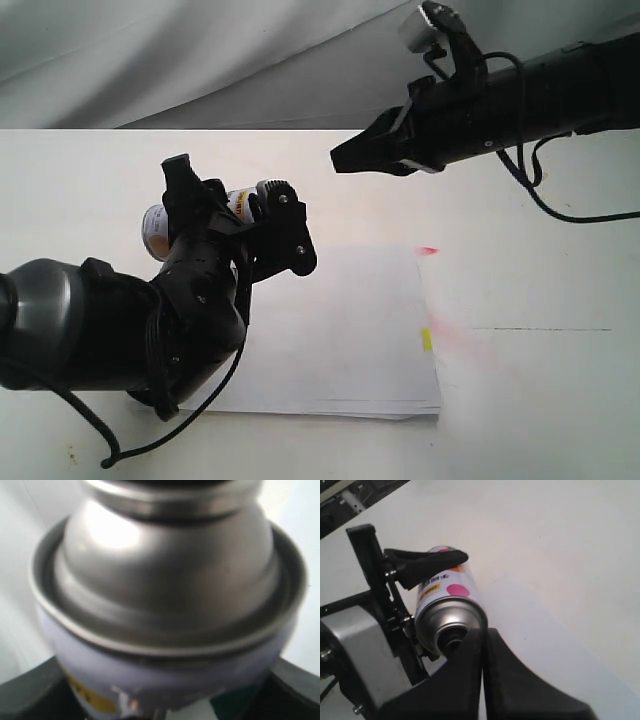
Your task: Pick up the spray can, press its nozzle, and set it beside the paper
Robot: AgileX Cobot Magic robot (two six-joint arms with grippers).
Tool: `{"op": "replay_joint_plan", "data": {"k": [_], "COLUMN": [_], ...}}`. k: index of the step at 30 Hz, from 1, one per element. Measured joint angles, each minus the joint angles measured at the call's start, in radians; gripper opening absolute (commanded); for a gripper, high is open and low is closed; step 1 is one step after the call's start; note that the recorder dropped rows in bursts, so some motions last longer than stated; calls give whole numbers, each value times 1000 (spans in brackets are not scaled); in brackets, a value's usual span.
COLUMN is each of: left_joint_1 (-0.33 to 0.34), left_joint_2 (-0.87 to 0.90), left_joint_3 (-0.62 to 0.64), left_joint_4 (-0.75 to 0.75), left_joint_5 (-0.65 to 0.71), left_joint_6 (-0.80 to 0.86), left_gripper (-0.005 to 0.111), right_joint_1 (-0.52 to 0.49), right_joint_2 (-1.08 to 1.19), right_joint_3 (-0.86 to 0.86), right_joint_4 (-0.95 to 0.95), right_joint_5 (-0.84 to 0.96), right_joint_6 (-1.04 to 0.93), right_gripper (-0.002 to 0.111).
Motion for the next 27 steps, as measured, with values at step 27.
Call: {"op": "replay_joint_plan", "data": {"k": [27], "left_joint_1": [0], "left_joint_2": [0], "left_joint_3": [0], "left_joint_4": [0], "left_joint_5": [0], "left_joint_6": [0], "left_gripper": [0], "right_joint_1": [93], "right_joint_2": [65], "right_joint_3": [0], "right_joint_4": [-125], "right_joint_5": [-78], "right_joint_6": [-2], "right_gripper": [0]}}
